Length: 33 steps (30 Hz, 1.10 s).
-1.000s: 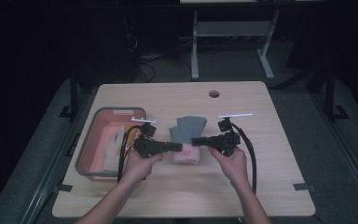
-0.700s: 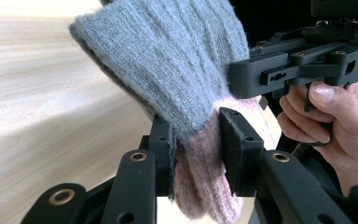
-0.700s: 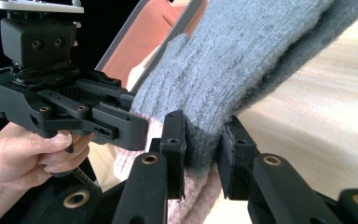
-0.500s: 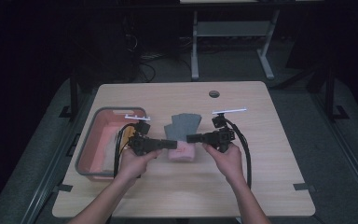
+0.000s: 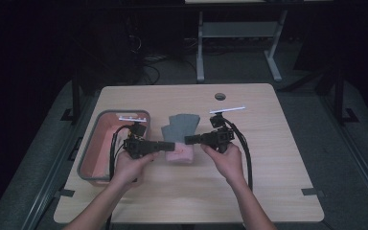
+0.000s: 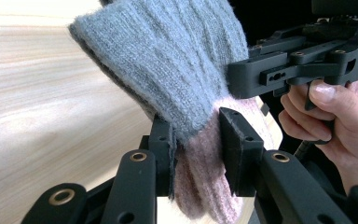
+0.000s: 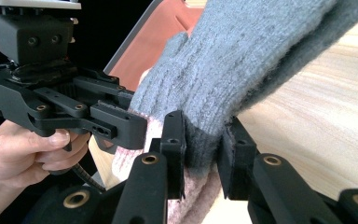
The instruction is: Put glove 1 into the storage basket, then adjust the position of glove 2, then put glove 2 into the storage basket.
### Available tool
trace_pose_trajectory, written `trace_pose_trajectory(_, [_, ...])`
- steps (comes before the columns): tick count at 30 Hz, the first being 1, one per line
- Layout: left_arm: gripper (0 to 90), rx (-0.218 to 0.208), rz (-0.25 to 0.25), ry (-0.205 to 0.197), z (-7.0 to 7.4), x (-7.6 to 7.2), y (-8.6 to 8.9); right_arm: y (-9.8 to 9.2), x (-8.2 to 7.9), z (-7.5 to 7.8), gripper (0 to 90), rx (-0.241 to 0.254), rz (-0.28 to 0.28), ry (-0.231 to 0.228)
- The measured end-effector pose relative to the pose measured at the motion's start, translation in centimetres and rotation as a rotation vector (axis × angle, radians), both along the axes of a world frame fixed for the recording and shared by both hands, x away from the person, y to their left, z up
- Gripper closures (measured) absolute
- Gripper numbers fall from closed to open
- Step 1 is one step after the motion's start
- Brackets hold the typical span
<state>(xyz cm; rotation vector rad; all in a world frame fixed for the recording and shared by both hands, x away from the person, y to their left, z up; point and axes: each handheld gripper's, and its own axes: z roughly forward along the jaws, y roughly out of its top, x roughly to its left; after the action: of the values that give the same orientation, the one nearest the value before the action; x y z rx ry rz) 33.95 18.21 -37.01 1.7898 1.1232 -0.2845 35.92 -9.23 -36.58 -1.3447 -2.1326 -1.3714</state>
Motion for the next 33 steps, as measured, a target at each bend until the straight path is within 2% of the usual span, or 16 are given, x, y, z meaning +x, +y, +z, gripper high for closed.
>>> trace_pose_trajectory(6, [67.9,0.002,0.005,-0.007,0.0,0.1,0.5,0.6,0.3,0.2,73.9,-0.013,0.008,0.003])
trace_pose_trajectory(19, [68.2,0.006,0.021,-0.012,0.5,0.0,1.5,1.6,0.7,0.5,73.9,-0.007,0.024,0.005])
trace_pose_trajectory(33, [68.4,0.006,0.049,-0.02,1.1,-0.1,3.5,3.7,1.4,1.0,73.7,-0.002,0.053,-0.011])
